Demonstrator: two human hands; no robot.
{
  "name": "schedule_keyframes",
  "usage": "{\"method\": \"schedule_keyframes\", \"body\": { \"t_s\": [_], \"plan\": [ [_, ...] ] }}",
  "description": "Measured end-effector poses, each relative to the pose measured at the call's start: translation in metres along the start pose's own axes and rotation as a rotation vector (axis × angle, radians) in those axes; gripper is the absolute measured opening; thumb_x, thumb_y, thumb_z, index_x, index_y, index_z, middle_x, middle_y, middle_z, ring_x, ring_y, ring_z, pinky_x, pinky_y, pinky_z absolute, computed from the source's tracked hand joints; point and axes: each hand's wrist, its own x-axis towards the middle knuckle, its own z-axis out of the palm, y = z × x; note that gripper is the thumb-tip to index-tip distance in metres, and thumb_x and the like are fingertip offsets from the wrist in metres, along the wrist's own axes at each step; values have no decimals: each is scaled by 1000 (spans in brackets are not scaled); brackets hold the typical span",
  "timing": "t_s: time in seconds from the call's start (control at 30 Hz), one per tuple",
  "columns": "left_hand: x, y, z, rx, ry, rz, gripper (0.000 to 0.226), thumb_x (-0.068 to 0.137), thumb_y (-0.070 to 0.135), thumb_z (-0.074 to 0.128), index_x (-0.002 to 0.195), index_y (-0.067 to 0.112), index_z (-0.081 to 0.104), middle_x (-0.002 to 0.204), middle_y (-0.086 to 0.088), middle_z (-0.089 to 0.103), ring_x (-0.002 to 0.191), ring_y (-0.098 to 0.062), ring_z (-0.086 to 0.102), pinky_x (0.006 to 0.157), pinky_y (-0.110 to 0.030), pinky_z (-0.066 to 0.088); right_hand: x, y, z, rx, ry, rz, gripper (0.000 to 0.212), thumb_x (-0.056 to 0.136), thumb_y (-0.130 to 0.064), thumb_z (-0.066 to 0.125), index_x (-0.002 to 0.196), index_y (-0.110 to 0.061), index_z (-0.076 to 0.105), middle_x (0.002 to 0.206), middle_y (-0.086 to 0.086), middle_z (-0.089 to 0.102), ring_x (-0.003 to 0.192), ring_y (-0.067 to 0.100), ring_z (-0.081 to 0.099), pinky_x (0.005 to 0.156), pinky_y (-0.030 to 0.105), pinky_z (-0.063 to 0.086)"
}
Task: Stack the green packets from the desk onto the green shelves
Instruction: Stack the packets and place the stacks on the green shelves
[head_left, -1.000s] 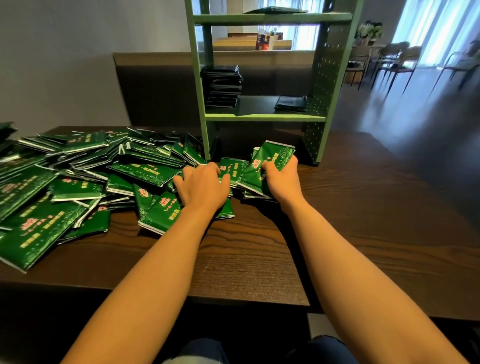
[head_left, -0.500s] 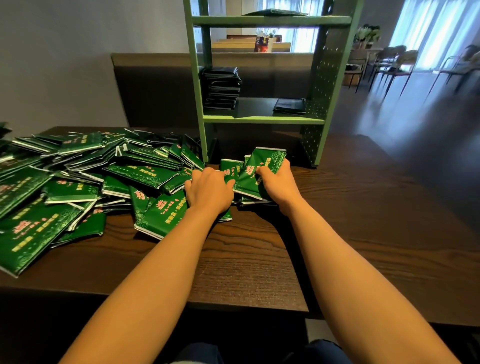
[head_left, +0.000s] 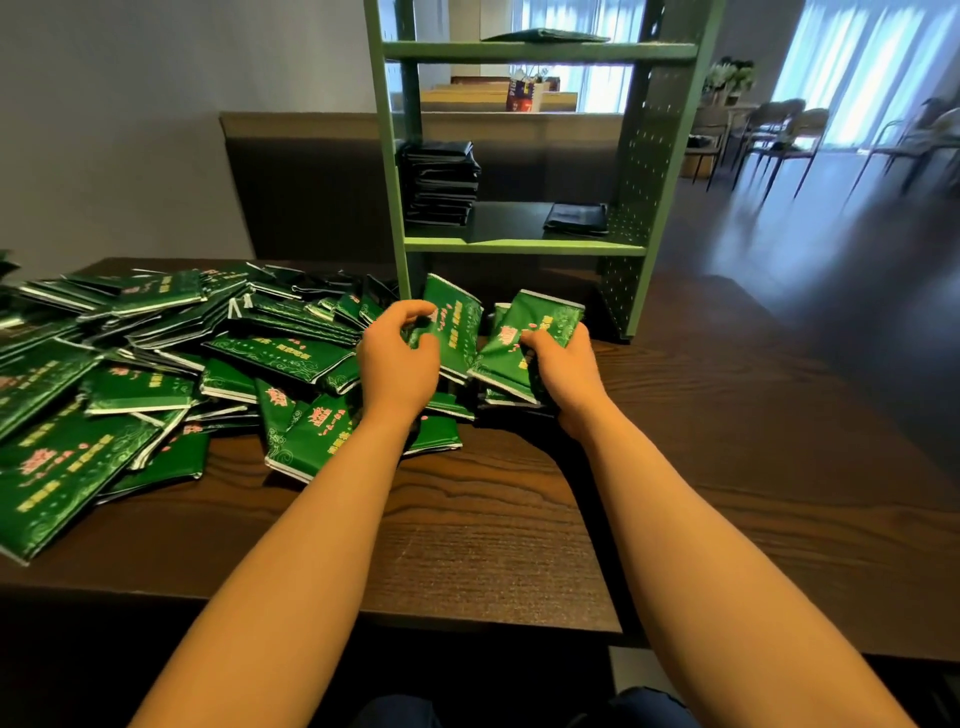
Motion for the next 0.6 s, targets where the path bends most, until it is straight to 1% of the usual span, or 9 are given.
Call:
{"method": "schedule_keyframes", "body": {
  "t_s": [0.1,0.17,0.23,0.3,0.37,0.4,0.47,0.53,0.6],
  "plan": [
    [3,-1,-5,-225,41,-109,31,85,-3,62,98,24,70,102,6,66,92,-16,65,81,-51,58,-5,-2,-5,-30,104,-40,47,101,-17,60,140,-12,35,109,-4,58,98,14,59,82,31,47],
    [2,1,-4,-309,-29,-165,33,85,-4,64,94,27,71,99,3,67,97,-22,66,85,-50,58,-9,-2,-3,-62,84,-59,53,104,-19,58,147,-14,29,115,-3,55,107,17,58,90,34,45],
    [-3,4,1,-311,-131,-162,31,84,-6,65,100,21,71,96,2,67,93,-15,67,86,-40,58,-6,-3,3,0,43,-2,51,108,-30,51,150,-18,26,117,-3,54,106,16,59,89,34,47],
    [-11,7,4,-240,-206,-87,30,85,-4,67,109,14,71,95,7,67,81,-1,65,77,-25,56,-6,-9,8,93,-3,89,49,108,-49,42,145,-19,32,120,0,60,101,15,63,81,33,52],
    [-17,7,7,-107,-265,41,29,85,4,71,112,15,72,99,12,68,86,4,63,79,-14,50,-4,-9,10,127,-30,131,57,105,-57,45,144,-16,37,126,7,64,108,22,68,88,40,58],
    [-19,7,7,-77,-292,87,27,85,7,72,110,16,74,100,12,69,91,4,64,83,-12,48,-5,-9,10,140,-27,128,54,104,-50,52,142,-15,36,126,8,63,111,25,68,94,45,58],
    [-18,9,7,-102,-312,110,20,86,9,70,104,18,76,99,10,73,95,-2,67,88,-19,52,-6,-5,8,151,-16,125,52,101,-29,63,142,-14,34,126,11,63,112,29,68,100,52,56],
    [-17,9,4,-129,-220,91,20,87,14,64,102,21,74,97,7,74,92,-6,69,85,-28,56,-6,-2,7,138,-14,112,53,97,-19,65,141,-15,35,125,11,63,112,29,68,101,52,56],
    [-15,6,-2,-49,-98,66,19,89,16,61,104,24,71,96,4,73,84,-10,69,77,-33,58,-9,-4,6,122,16,73,50,97,-16,64,139,-14,37,120,7,62,112,27,67,100,49,56]
  ]
}}
